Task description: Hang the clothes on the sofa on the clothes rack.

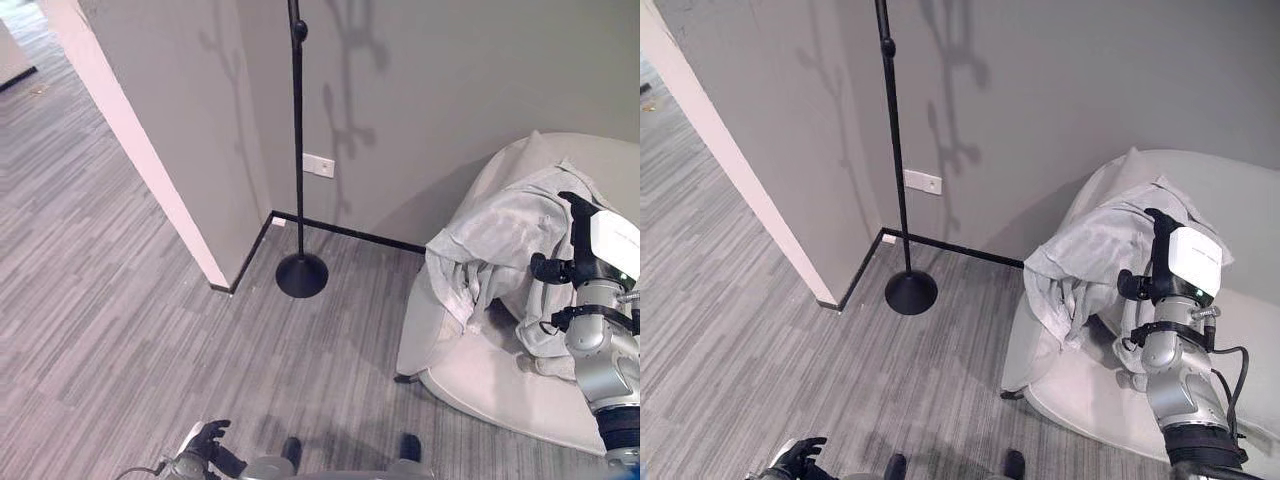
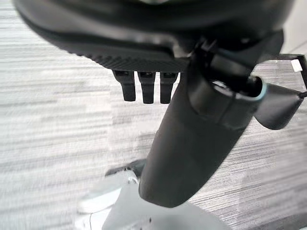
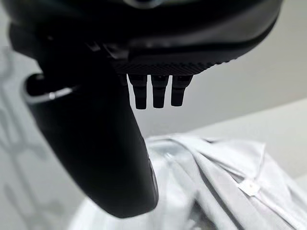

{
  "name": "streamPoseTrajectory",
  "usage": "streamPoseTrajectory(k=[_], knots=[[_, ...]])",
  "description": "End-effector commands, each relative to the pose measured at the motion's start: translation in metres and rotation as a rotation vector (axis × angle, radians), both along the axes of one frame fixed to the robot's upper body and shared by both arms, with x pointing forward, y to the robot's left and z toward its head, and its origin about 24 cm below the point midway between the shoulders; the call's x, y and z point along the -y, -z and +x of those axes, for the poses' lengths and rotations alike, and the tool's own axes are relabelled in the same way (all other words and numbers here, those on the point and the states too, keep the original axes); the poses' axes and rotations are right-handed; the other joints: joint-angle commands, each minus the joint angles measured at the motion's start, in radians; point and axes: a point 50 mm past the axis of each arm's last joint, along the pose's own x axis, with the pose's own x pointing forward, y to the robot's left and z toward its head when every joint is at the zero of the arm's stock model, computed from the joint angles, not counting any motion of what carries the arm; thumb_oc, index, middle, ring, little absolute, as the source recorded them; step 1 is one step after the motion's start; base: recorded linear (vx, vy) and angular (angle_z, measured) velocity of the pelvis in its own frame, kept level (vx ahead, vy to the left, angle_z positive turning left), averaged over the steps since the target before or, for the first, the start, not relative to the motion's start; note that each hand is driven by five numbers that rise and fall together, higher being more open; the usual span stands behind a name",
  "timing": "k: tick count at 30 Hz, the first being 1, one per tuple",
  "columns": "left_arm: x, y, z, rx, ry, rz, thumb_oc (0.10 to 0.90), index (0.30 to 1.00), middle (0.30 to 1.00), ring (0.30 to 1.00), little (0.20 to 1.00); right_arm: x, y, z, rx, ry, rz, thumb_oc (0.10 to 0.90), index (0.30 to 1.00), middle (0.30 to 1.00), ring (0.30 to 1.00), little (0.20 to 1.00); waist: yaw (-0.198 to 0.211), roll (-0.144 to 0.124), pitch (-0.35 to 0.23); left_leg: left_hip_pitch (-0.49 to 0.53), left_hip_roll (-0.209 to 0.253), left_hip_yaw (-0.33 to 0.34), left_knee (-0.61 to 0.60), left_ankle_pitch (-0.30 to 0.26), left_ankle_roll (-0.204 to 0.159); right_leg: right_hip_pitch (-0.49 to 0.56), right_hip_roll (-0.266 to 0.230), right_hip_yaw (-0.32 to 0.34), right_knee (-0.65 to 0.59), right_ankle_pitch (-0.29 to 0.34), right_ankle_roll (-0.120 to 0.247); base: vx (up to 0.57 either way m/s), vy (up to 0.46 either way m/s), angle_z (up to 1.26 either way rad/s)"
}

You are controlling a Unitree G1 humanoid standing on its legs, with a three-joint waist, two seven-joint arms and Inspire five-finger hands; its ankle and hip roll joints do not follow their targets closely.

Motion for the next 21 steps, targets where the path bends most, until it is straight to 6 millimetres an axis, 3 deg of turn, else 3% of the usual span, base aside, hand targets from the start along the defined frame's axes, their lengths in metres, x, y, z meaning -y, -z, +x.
streamPoseTrajectory(k=[1,5,7,11,13,17,21], knots=[[-0.008,0.000,-0.009,-0.027,-0.031,0.020,0.800,0.900,0.900,0.900,0.900,0.010,-0.050,0.008,0.199,-0.021,-0.024,0.800,0.900,0.900,0.900,0.900,0.033,-0.057,-0.076,-0.007,0.050,0.016,0.002,-0.088,-0.009,-0.036,0.030,-0.051,0.050,-0.002,-0.004,0.13,-0.282,-0.43],[0.005,0.004,-0.008,-0.035,0.044,0.016,0.800,0.900,0.900,0.900,0.900,0.000,-0.043,0.019,0.263,-0.079,0.163,0.800,0.900,0.900,0.900,0.900,0.031,-0.049,-0.076,-0.053,0.097,-0.013,0.002,-0.046,-0.039,-0.025,0.075,-0.064,0.016,-0.039,-0.022,0.02,-0.215,0.00],[0.014,0.003,0.004,-0.016,0.128,0.008,0.800,0.900,0.900,0.900,0.900,-0.003,-0.044,0.024,0.303,-0.092,0.236,0.800,0.900,0.900,0.900,0.900,0.030,-0.026,-0.069,-0.082,0.128,-0.042,0.002,-0.032,-0.053,-0.013,0.113,-0.080,0.012,-0.093,-0.037,-0.04,-0.110,0.34],[0.020,0.004,0.003,-0.008,0.061,-0.026,0.800,0.900,0.900,0.900,0.900,-0.001,-0.040,0.027,0.291,-0.070,0.249,0.800,0.900,0.900,0.900,0.900,0.031,-0.003,-0.075,-0.095,0.138,-0.079,0.002,-0.028,-0.060,0.004,0.133,-0.113,0.001,-0.107,-0.048,0.00,-0.072,0.34],[0.029,0.007,0.001,-0.010,0.036,-0.046,0.800,0.900,0.900,0.900,0.900,-0.003,-0.025,0.036,0.306,-0.057,0.421,0.800,0.900,0.900,0.900,0.900,0.045,0.010,-0.082,-0.093,0.135,-0.096,0.002,-0.027,-0.061,0.027,0.140,-0.129,-0.007,-0.114,-0.051,0.02,-0.003,0.25],[0.033,0.008,0.000,-0.016,0.046,-0.064,0.800,0.900,0.900,0.900,0.900,-0.007,-0.011,0.050,0.255,-0.059,0.551,0.800,0.900,0.900,0.900,0.900,0.056,0.019,-0.083,-0.086,0.128,-0.103,0.002,-0.030,-0.061,0.043,0.136,-0.140,-0.007,-0.119,-0.051,0.02,0.021,0.15],[0.031,0.008,-0.003,-0.024,0.017,-0.070,0.800,0.900,0.900,0.900,0.900,-0.010,-0.012,0.059,0.244,-0.062,0.594,0.800,0.900,0.900,0.900,0.900,0.064,0.026,-0.081,-0.083,0.117,-0.104,0.002,-0.031,-0.060,0.046,0.125,-0.152,-0.002,-0.116,-0.049,0.02,0.032,0.16]])
